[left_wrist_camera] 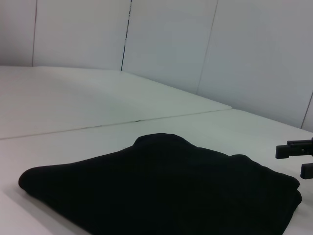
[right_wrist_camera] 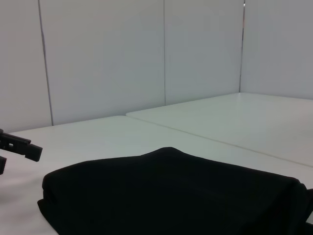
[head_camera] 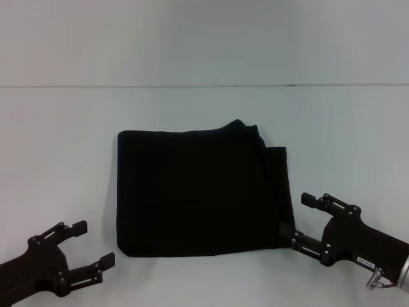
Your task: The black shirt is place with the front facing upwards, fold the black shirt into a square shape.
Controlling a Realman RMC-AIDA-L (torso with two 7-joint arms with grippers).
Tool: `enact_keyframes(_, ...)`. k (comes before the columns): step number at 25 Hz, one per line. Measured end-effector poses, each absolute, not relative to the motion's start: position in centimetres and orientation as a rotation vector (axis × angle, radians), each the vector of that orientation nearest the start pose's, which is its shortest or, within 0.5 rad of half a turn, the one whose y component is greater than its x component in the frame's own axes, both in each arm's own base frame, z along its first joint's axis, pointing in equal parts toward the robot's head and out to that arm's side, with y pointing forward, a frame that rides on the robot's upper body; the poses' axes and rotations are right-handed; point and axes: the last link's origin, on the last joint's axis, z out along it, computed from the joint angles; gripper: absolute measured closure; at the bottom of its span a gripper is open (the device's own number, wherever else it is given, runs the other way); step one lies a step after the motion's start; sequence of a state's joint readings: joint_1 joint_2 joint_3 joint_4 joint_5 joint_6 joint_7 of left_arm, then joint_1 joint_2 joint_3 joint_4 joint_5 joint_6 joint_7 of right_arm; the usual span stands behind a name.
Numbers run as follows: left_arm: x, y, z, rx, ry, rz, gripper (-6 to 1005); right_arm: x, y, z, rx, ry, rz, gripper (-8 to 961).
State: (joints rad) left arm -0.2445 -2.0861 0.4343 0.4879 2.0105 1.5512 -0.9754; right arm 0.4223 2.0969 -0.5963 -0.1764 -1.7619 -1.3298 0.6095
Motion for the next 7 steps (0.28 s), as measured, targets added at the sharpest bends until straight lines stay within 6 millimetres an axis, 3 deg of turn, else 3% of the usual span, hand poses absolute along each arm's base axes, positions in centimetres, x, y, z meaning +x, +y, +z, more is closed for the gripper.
enact_keyframes(7, -35.89, 23.23, -0.32, -2.405, -0.702, -0.699, 52, 31.61, 27.65, -6.62, -2.42, 0.428, 0.693, 177)
